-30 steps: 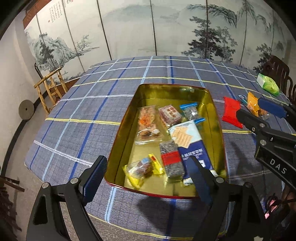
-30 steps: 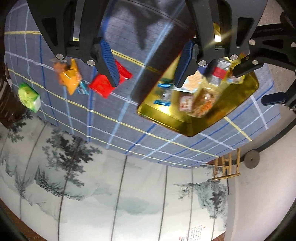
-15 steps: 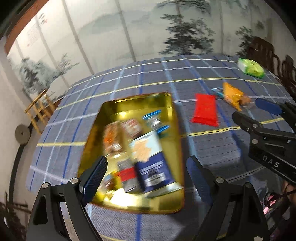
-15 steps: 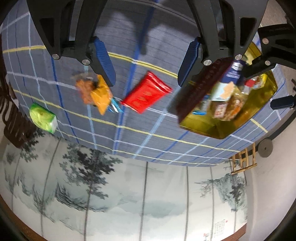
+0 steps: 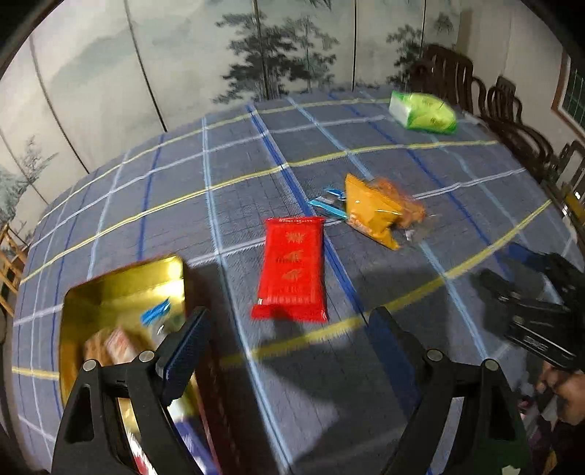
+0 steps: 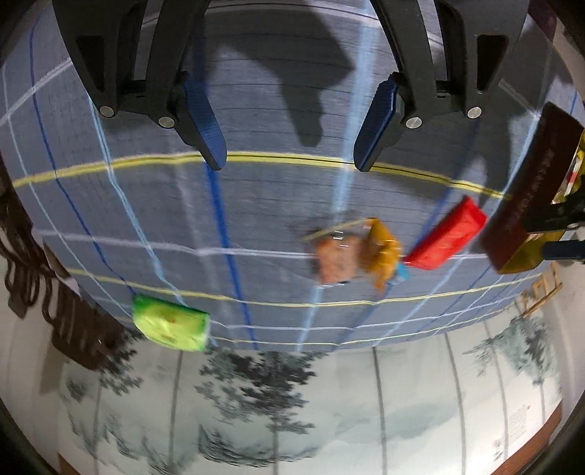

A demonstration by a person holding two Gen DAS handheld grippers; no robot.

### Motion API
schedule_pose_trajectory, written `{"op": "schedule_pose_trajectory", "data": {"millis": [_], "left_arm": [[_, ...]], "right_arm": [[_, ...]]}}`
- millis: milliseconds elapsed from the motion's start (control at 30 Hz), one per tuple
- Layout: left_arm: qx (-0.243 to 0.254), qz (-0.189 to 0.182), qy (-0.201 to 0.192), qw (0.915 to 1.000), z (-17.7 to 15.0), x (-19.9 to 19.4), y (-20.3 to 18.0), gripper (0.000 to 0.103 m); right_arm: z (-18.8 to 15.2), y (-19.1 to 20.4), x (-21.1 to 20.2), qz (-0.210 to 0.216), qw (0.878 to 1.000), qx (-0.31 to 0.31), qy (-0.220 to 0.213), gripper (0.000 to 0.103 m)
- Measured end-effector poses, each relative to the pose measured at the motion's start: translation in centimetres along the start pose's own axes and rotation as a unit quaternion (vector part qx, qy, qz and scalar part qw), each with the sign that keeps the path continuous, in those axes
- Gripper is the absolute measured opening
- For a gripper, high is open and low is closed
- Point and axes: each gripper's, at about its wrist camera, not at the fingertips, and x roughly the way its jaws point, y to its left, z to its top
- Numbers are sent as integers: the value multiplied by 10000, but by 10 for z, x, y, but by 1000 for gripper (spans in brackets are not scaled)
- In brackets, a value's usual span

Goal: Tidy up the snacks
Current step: 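Move the left gripper to the pile and grasp the red packet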

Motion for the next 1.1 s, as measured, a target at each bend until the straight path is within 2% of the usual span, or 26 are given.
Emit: {"op": "schedule_pose_trajectory", "data": {"millis": [267,567,600,833,900,967,1100], "left_arm": [[195,138,426,9988,27,58,-6,85],[348,221,710,9966,34,85,-10,85],[294,181,638,9974,34,84,-9,85],[-121,-359,681,9970,29,86,-1,69],[-121,-353,632,9973,29,86,-2,64],[-77,-375,554,9977,27,81,-5,42],[-39,-325,447,9985,20,73,-15,40]], "right_arm": [[-10,-23,11,111,9998,159,66,73],[-7,-22,13,199,9997,151,6,77],[-7,-22,14,202,9997,161,8,77],[-6,-23,15,206,9996,192,26,79],[-6,-23,16,204,9996,206,37,81],[-6,-24,16,212,9995,226,46,82],[-7,-26,17,255,9992,294,77,83]]}}
